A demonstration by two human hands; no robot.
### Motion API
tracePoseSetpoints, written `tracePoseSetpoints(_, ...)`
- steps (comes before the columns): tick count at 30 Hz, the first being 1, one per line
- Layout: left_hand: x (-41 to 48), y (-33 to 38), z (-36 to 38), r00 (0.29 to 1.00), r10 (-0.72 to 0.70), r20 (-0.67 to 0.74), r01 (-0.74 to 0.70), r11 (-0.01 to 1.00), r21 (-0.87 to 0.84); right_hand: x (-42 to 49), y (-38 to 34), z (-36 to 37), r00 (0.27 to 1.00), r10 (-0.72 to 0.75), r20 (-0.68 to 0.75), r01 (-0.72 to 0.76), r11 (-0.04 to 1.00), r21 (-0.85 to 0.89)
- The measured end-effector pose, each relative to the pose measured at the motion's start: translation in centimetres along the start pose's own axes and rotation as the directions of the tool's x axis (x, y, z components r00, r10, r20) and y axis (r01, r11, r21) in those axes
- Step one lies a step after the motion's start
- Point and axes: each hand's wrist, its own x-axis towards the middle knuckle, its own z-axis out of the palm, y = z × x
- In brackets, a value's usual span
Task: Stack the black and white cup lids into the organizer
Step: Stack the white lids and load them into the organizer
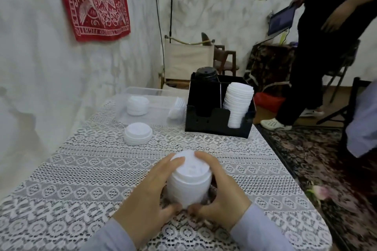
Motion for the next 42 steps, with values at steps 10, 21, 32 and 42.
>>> tracePoseSetpoints(10, 6.2, 3.4, -1.4, 1.0, 0.019, -0.023, -0.023, 0.984, -0.174, 2.7, -1.3, -5.5, 0.992, -0.028, -0.126, 0.019, 0.997, -0.068)
tracePoseSetpoints(21, 19.2, 3.5, -4.0, 1.0, -0.023, -0.004, 0.023, 0.993, -0.115, 13.5, -1.5, -11.5, 0.975, -0.077, -0.21, 0.04, 0.984, -0.175)
tracePoseSetpoints(32, 24.1, 1.4, -3.2, 1.0, 0.01, -0.011, -0.009, 0.999, 0.039, 18.4, 0.2, -12.3, 0.975, -0.037, -0.221, -0.034, 0.951, -0.307)
tracePoseSetpoints(42, 25.6, -2.0, -1.4, 0.999, 0.016, 0.036, -0.029, 0.906, 0.422, 20.0, 2.7, -10.8, 0.961, -0.051, -0.271, -0.071, 0.904, -0.422)
